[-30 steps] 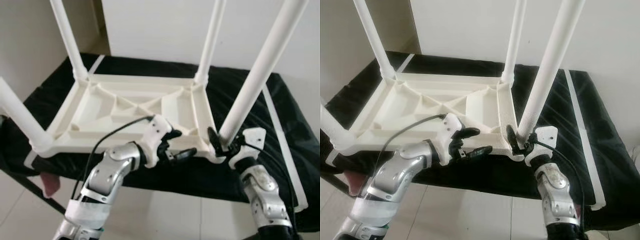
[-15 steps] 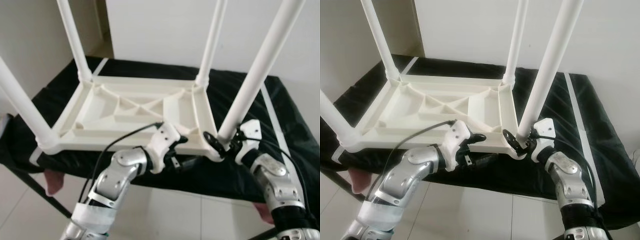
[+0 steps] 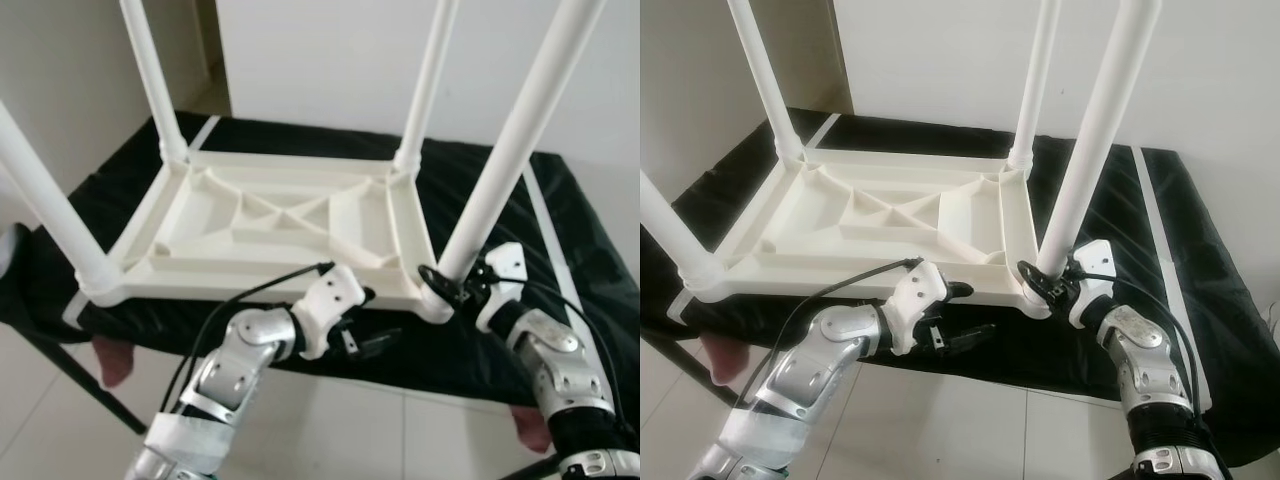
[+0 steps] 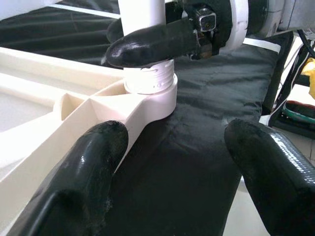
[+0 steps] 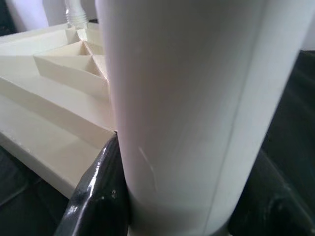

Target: Building children table

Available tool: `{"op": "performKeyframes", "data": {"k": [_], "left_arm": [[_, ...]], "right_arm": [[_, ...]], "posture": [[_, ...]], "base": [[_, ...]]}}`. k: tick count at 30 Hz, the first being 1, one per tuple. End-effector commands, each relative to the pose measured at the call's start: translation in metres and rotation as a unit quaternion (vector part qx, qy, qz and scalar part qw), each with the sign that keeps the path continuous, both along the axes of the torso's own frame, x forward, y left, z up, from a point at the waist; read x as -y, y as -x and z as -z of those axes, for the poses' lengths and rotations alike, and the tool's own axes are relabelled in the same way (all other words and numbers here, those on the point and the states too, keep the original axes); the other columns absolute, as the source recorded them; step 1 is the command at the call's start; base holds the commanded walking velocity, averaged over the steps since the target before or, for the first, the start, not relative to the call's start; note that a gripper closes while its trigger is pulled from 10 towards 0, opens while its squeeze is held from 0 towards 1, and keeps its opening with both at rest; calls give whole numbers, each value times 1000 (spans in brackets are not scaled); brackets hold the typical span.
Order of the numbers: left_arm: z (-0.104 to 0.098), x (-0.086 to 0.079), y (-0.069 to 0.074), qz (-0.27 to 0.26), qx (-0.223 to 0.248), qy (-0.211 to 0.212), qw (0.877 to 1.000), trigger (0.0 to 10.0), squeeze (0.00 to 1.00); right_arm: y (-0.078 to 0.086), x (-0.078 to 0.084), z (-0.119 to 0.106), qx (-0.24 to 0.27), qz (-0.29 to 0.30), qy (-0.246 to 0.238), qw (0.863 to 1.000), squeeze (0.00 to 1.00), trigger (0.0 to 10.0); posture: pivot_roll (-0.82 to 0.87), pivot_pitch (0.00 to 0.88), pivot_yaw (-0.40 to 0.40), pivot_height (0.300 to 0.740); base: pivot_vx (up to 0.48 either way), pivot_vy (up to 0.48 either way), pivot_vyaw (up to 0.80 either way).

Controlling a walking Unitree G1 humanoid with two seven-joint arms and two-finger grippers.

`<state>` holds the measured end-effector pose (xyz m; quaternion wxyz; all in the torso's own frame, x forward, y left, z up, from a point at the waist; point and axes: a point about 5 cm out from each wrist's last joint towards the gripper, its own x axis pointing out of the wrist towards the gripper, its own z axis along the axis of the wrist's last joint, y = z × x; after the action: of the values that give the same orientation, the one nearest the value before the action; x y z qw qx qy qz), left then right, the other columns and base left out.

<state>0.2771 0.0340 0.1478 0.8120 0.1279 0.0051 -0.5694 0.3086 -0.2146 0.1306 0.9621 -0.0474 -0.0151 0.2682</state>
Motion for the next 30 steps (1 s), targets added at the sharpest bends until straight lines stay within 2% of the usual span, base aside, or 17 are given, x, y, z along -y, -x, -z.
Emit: {"op": "performKeyframes", "data": {"k": [1, 2, 3, 4, 8, 9, 10, 13, 16, 20, 23, 24, 25, 26, 27, 30], "left_arm": [[5, -4, -6, -67, 11, -3, 998, 10000, 0], [6, -4, -6, -69, 12, -4, 998, 10000, 0], [6, -4, -6, -69, 12, -4, 998, 10000, 0], [6, -4, -6, -69, 13, -3, 998, 10000, 0], [6, -5, -6, -69, 14, -2, 998, 10000, 0], [6, -6, -8, -71, 15, 0, 997, 10000, 0], [6, -6, -9, -72, 16, 0, 997, 10000, 0], [6, -7, -9, -73, 17, 0, 997, 10000, 0], [6, -10, -12, -84, 21, -2, 996, 10000, 0], [4, -12, -15, -89, 22, -1, 996, 10000, 0], [3, -14, -18, -95, 20, 4, 995, 10000, 0], [3, -14, -18, -95, 20, 4, 995, 10000, 0], [3, -15, -20, -102, 14, 6, 995, 10000, 0], [3, -15, -20, -102, 14, 6, 995, 10000, 0], [4, -15, -23, -112, -2, 16, 994, 10000, 0], [4, -14, -23, -118, -18, 26, 992, 10000, 0]], "right_arm": [[3, -1, 4, -10, 17, -19, 1000, 0, 0], [4, -3, 6, -11, 30, -21, 999, 0, 6157], [4, -3, 6, -11, 30, -21, 999, 0, 6157], [5, -4, 7, -11, 33, -20, 999, 0, 10000], [6, -8, 9, -13, 44, -35, 998, 0, 10000], [10, -15, 16, -11, 122, -49, 991, 0, 10000], [13, -20, 16, -4, 147, -69, 987, 0, 10000], [15, -23, 16, 1, 160, -81, 984, 0, 10000], [21, -36, 21, -7, 255, -101, 962, 0, 10000], [24, -41, 24, -9, 291, -105, 951, 0, 10000], [28, -46, 27, -13, 341, -107, 934, 0, 10000], [28, -46, 27, -13, 341, -107, 934, 0, 10000], [29, -50, 28, -18, 364, -116, 924, 0, 10000], [29, -50, 28, -18, 364, -116, 924, 0, 10000], [31, -58, 26, -21, 378, -131, 916, 0, 10000], [32, -61, 22, -12, 367, -140, 920, 0, 10000]], "posture": [[27, 0, -34, 740], [26, 0, -37, 740], [26, 0, -37, 740], [26, 0, -37, 740], [27, 0, -40, 740], [27, 0, -42, 740], [26, 0, -40, 740], [26, 0, -40, 740], [24, 0, -38, 740], [21, 0, -34, 740], [25, 0, -36, 740], [25, 0, -36, 740], [28, 0, -37, 740], [28, 0, -37, 740], [24, 4, -30, 740], [24, 5, -32, 740]], "base": [[0, 0, 0], [0, 0, 0], [0, 0, 0], [0, 0, 0], [0, 0, 0], [0, 0, 0], [0, 0, 0], [0, 0, 0], [0, 0, 0], [0, 0, 0], [0, 0, 0], [0, 0, 0], [0, 0, 0], [0, 0, 0], [0, 0, 0], [0, 0, 0]]}}
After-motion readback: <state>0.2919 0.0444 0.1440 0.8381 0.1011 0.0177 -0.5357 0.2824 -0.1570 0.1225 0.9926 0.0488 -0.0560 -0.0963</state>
